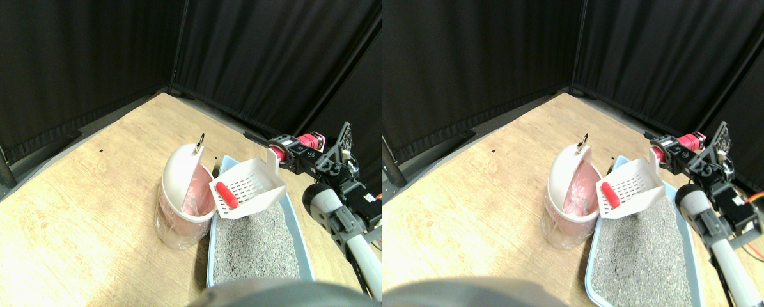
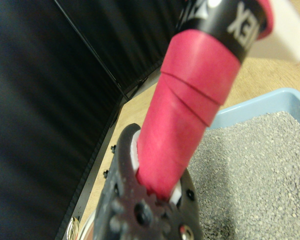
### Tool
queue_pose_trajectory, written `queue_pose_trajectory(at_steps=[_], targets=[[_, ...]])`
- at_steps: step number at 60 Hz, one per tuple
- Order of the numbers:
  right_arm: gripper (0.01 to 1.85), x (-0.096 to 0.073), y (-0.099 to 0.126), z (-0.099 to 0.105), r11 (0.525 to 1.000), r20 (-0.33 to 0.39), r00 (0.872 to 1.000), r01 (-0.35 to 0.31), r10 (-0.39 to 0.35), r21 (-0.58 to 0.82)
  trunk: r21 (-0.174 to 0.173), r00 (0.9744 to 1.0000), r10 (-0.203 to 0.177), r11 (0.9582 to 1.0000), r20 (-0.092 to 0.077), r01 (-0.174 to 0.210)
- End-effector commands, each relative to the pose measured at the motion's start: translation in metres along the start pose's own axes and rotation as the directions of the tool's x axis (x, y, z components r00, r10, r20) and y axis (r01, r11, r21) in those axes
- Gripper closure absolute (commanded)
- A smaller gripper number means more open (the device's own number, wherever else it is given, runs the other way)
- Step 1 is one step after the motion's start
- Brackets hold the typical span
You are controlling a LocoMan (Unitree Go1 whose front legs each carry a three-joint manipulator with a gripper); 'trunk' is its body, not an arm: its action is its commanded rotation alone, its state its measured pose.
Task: Scoop (unimanual)
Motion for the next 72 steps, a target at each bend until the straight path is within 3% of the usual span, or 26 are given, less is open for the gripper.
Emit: queue_pose_trajectory(at_steps=[1, 23, 48, 60, 66, 72], targets=[[1.81, 0.001, -0.001, 0.007, 0.999, 0.031, 0.999, 0.03, -0.031, 0.01, -0.012, 0.9979, 0.064, 0.9979, 0.008, -0.064], [1.81, 0.005, 0.001, 0.007, 0.998, 0.012, 0.998, 0.056, -0.055, -0.024, -0.013, 0.998, 0.063, 0.9979, 0.001, -0.063], [1.81, 0.011, -0.003, 0.002, 0.999, 0.021, 0.999, 0.04, -0.04, -0.009, -0.008, 0.9982, 0.059, 0.9982, -0.009, -0.06], [1.75, 0.013, -0.009, -0.005, 0.997, 0.051, 0.997, 0.052, -0.055, 0.053, 0.006, 0.999, 0.041, 0.9992, -0.016, -0.041], [1.63, 0.013, -0.016, -0.016, 0.99, 0.135, 0.989, 0.047, -0.065, 0.134, 0.013, 0.9993, 0.031, 0.9995, -0.02, -0.03], [1.66, 0.012, -0.024, -0.025, 0.98, 0.166, 0.982, 0.054, -0.087, 0.192, 0.022, 0.9996, 0.015, 0.9996, -0.024, -0.015]])
